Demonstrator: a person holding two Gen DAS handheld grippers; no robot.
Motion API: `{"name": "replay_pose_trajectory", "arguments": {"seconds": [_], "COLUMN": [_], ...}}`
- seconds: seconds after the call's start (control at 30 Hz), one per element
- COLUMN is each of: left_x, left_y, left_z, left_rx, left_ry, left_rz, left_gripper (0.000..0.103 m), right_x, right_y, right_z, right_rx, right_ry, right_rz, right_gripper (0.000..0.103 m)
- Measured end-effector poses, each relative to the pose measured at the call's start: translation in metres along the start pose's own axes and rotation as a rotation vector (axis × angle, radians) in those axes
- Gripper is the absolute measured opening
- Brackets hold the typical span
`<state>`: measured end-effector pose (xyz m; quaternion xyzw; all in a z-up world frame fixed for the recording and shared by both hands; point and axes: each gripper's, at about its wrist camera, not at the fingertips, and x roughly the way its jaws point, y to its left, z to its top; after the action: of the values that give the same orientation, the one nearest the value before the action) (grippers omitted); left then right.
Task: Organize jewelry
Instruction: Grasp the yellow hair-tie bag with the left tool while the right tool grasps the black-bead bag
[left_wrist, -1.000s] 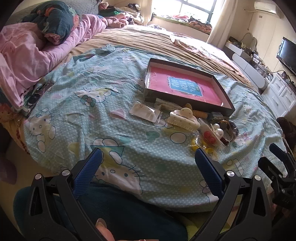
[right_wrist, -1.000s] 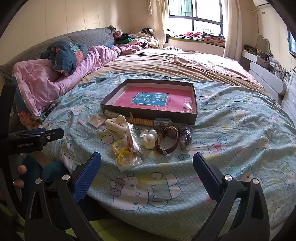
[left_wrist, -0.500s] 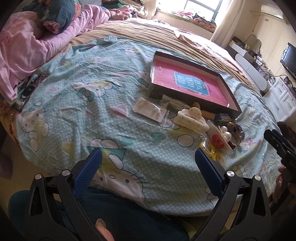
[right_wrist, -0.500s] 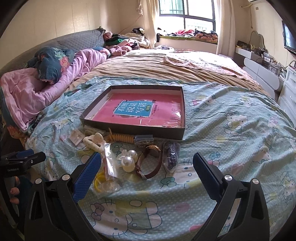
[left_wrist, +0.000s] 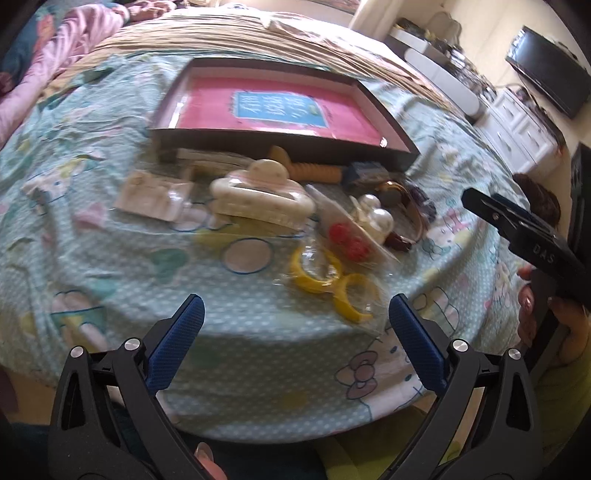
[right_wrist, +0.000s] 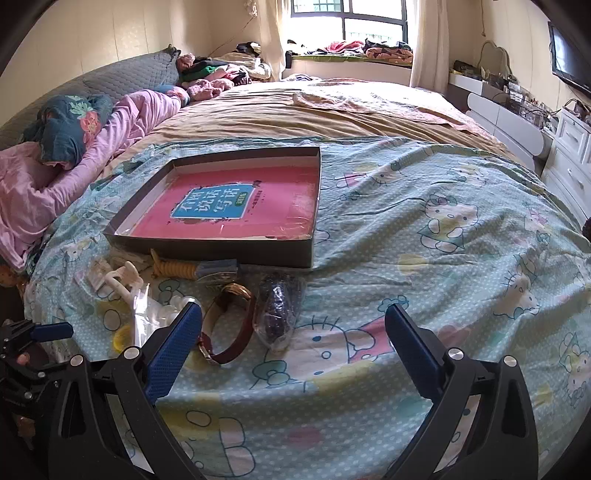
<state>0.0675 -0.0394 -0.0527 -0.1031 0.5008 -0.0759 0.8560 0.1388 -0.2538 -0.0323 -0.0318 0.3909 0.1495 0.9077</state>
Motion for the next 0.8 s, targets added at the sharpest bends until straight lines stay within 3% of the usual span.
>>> {"name": "replay_pose_trajectory", "arguments": {"seconds": [0.07,0.13,0.2,0.33,0.47,0.8], "left_x": [0.009,0.016,0.022,0.034,0.038,0.037], "left_y": [-0.007,-0.009,-0.011,-0.013,-0.016,-0.015], "left_z": [0.002,0.005,0.008,0.011,0.013,0.014], "left_rx": [0.016,0.022,0.027,0.035,0.049,0.063], "left_ry": [0.016,0.029,0.038,0.062,0.052,0.016], "left_rz": [0.006,0.002,0.010,0.018,0.027,0.020], "left_gripper": [0.083,0.082,0.077,0.062,0.058,0.048], "right_x": [0.005,0.008,0.015,0.029,0.044,0.069], "right_y": [-0.005,-0.007,-0.008,-0.010,-0.009,-0.012], "right_z": [-0.002,-0.003,-0.004,-0.007,-0.009,-0.004], "right_rx": [0.006,0.007,0.003,0.011,0.013,0.083], "right_ry": [0.009,0.018,0.039,0.083,0.123,0.175], "right_rz": [-0.002,0.004,0.012,0.044,0.071,0.159], "right_gripper": [0.098,0.096,0.079,0.064,0.049,0.045]}}
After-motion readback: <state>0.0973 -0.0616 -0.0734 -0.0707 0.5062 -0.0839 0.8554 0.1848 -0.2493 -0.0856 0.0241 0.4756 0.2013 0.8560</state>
